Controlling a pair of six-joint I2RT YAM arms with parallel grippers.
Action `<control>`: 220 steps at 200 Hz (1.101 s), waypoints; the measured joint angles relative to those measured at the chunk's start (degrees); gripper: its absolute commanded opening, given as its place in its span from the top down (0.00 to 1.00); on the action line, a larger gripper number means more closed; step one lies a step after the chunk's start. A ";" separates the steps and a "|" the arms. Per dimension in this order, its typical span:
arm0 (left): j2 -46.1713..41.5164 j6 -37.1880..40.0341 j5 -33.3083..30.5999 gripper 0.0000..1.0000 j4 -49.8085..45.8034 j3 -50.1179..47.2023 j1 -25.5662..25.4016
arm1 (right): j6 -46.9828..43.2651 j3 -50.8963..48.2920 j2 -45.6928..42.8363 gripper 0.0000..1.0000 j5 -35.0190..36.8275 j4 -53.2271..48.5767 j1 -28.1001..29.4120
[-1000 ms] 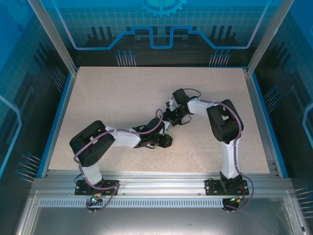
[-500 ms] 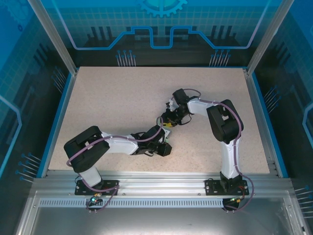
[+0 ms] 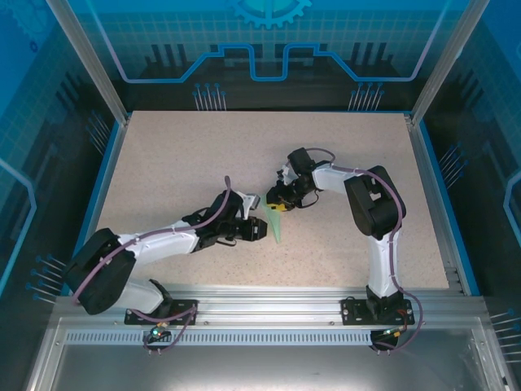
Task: Fold a paper plane with a square sheet of paper (fold left side to right side)
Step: Fold the wing for the fifth time at the center of the table.
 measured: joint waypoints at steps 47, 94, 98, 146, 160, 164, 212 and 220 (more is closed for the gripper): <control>10.51 -0.22 2.56 0.71 2.38 5.68 -0.63 | 0.28 -0.07 -0.04 0.69 0.00 0.17 0.00; 16.41 -0.22 2.99 0.70 4.50 9.68 -1.86 | 0.26 -0.26 -0.04 0.69 -0.15 0.44 0.00; 16.50 -0.22 2.97 0.70 4.50 9.79 -1.90 | 0.26 -0.28 -0.04 0.69 -0.17 0.48 0.00; 21.16 0.26 2.91 0.70 4.70 12.96 -1.90 | 0.26 -0.28 -0.04 0.68 -0.22 0.50 0.00; 21.94 0.68 2.29 0.71 4.63 13.31 -1.88 | 0.24 -0.28 -0.04 0.68 -0.63 0.52 -0.11; 21.94 0.68 2.14 0.71 4.39 13.51 -1.88 | 0.22 -0.28 -0.04 0.68 -0.59 0.55 -0.11; 22.47 0.63 1.11 0.75 3.85 14.16 -1.88 | -0.09 0.00 -0.11 0.68 -0.61 0.17 -0.07; 22.47 0.63 0.98 0.76 4.11 14.03 -1.88 | -0.20 0.02 -0.11 0.68 -0.59 0.09 -0.07</control>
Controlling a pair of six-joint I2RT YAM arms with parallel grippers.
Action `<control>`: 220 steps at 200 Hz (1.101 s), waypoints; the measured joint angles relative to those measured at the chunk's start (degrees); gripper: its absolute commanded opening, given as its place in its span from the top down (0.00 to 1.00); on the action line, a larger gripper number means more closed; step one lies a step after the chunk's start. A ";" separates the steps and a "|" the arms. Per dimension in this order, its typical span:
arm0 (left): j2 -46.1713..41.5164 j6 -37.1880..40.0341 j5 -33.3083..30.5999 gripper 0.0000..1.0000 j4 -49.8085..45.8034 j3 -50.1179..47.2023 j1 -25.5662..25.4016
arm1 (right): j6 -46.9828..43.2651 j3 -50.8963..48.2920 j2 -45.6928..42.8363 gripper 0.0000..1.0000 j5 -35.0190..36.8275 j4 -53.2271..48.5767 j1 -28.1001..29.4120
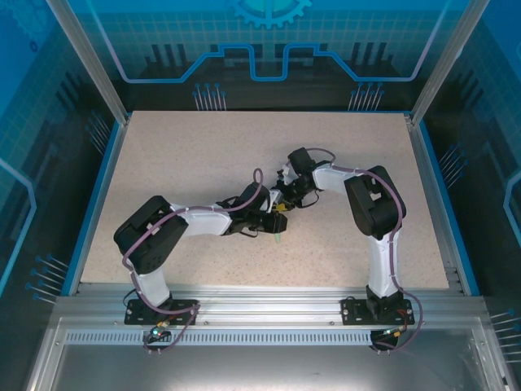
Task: Fold a paper plane with a square sheet of paper (fold left side to right side)
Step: Fold the wing for the fifth time at the center of the table.
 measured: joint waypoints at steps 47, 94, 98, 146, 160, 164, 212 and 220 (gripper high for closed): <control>-0.35 -0.28 -0.46 0.77 3.82 -3.32 0.00 | 0.00 0.11 0.00 0.68 0.24 -0.17 -0.02; -0.72 -0.46 0.04 0.76 5.16 -6.58 -0.02 | 0.74 0.35 0.00 0.68 0.42 -0.33 -0.11; -0.72 -0.46 0.02 0.76 5.18 -6.58 -0.02 | 0.87 0.35 0.00 0.68 0.42 -0.33 -0.11; -0.72 -0.46 0.00 0.76 5.81 -6.93 -0.02 | 0.87 0.55 -0.55 0.69 -0.04 0.07 -1.09; -0.72 -0.46 -0.02 0.77 5.86 -6.95 -0.02 | 0.50 0.55 -2.08 0.77 -0.02 0.04 -2.23; -0.72 -0.46 -0.02 0.77 5.86 -6.95 -0.02 | 0.46 0.55 -2.73 0.78 -0.04 0.00 -2.71; -0.72 -0.46 -0.48 0.78 5.77 -6.95 -0.15 | -2.19 -3.91 -13.51 0.95 -0.24 0.94 -7.89; -0.72 -0.44 -0.63 0.78 5.75 -6.95 -0.20 | -2.16 -6.10 -14.75 0.95 -0.72 1.55 -7.85</control>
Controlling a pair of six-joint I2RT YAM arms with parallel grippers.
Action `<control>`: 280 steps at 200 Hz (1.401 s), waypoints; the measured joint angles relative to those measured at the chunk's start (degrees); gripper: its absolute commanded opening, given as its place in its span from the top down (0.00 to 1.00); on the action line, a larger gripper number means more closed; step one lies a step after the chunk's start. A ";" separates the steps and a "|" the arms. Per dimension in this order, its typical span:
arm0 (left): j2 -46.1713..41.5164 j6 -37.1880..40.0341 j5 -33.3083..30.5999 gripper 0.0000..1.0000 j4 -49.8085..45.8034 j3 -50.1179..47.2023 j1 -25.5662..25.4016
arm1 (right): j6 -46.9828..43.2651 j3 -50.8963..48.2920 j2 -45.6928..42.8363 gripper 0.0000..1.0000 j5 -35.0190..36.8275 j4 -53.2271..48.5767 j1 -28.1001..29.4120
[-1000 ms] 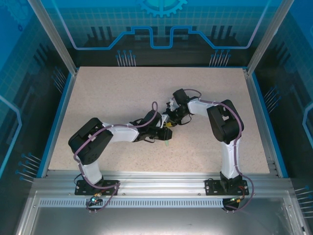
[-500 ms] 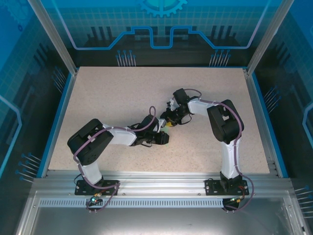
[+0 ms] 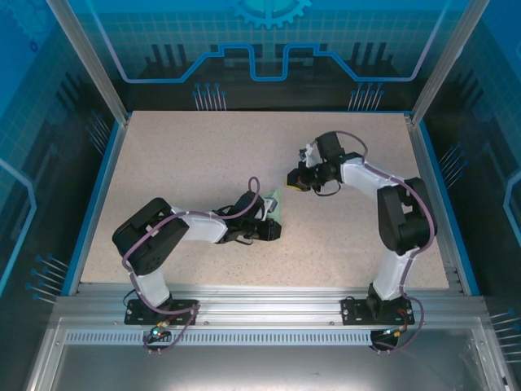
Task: Fold a paper plane with a square sheet of paper (fold left side to right side)
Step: Fold the wing for the fifth time at the center of the table.
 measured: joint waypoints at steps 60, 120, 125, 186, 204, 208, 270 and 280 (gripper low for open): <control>-0.07 0.02 -1.16 0.79 -0.24 0.02 -0.39 | 0.76 -12.57 -0.35 0.95 -2.03 4.61 3.87; -0.15 0.02 -1.79 0.80 -0.44 0.02 -0.59 | 2.43 -12.66 3.43 0.94 -3.13 10.47 6.12; -0.15 0.02 -1.79 0.80 -0.44 0.02 -0.59 | 2.60 -12.61 3.98 0.95 -3.13 10.64 6.19; -0.15 0.04 -2.10 0.81 -0.85 0.15 -0.70 | 2.08 -9.14 7.72 0.94 -2.05 9.09 6.47; -0.15 0.04 -2.43 0.81 -0.90 0.20 -0.85 | 1.51 -7.91 8.46 0.93 -1.92 7.82 6.49; -0.15 0.04 -2.45 0.81 -0.98 0.24 -0.85 | 1.40 -7.65 8.61 0.93 -1.92 7.50 6.49; -0.04 0.04 -2.91 0.81 -1.29 0.44 -1.01 | 0.22 -3.91 10.67 0.93 -2.05 4.09 6.34; -0.04 0.04 -2.91 0.81 -1.29 0.44 -1.01 | 0.00 -3.04 11.21 0.93 -2.12 3.61 6.25</control>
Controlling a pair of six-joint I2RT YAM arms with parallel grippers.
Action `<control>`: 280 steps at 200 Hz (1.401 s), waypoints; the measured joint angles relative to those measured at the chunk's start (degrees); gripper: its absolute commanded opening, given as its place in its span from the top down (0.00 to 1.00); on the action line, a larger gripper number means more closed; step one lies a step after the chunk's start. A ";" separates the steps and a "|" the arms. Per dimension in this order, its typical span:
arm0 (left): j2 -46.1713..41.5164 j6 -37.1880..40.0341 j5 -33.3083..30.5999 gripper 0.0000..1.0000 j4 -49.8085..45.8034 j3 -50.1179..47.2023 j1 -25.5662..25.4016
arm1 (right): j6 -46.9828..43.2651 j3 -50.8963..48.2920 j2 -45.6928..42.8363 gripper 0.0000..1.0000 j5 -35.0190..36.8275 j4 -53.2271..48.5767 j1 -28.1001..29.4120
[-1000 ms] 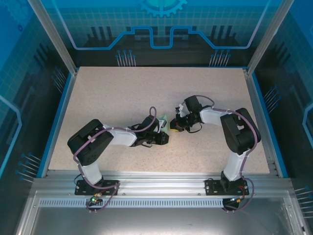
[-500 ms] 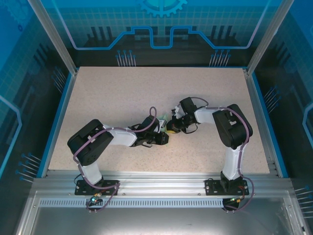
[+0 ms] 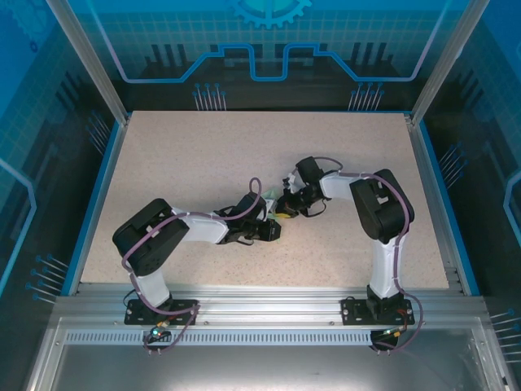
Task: Fold a paper plane with a square sheet of paper (fold left side to right side)
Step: Fold the wing for the fifth time at the center of the table.
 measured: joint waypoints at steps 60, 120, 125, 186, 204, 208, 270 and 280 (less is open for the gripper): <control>0.00 0.02 -0.04 0.81 -0.09 0.04 0.00 | -0.57 4.00 2.43 0.92 0.26 -1.09 -0.83; 0.00 0.02 -0.13 0.81 -0.20 0.11 0.00 | -1.73 8.37 4.96 0.92 1.14 -2.12 -1.88; 0.00 0.02 -0.15 0.81 -0.17 0.11 0.00 | -1.90 8.94 5.27 0.92 1.09 -2.64 -1.88; 0.02 0.04 -0.22 0.81 -0.13 0.11 0.00 | -2.82 13.90 8.07 0.91 0.59 -6.34 -1.88; 0.02 0.07 -0.35 0.82 -0.11 0.11 -0.02 | -2.82 14.88 8.63 0.91 0.46 -6.78 -1.88; 0.02 0.07 -0.37 0.81 -0.11 0.11 -0.04 | -2.82 15.08 8.76 0.91 0.46 -6.80 -1.90; 0.02 0.15 -0.57 0.81 -0.02 0.11 -0.11 | -2.80 19.43 11.28 0.91 1.20 -7.23 -2.23; 0.02 0.13 -0.57 0.81 -0.02 0.11 -0.11 | -2.82 20.52 11.93 0.91 1.53 -7.28 -2.32</control>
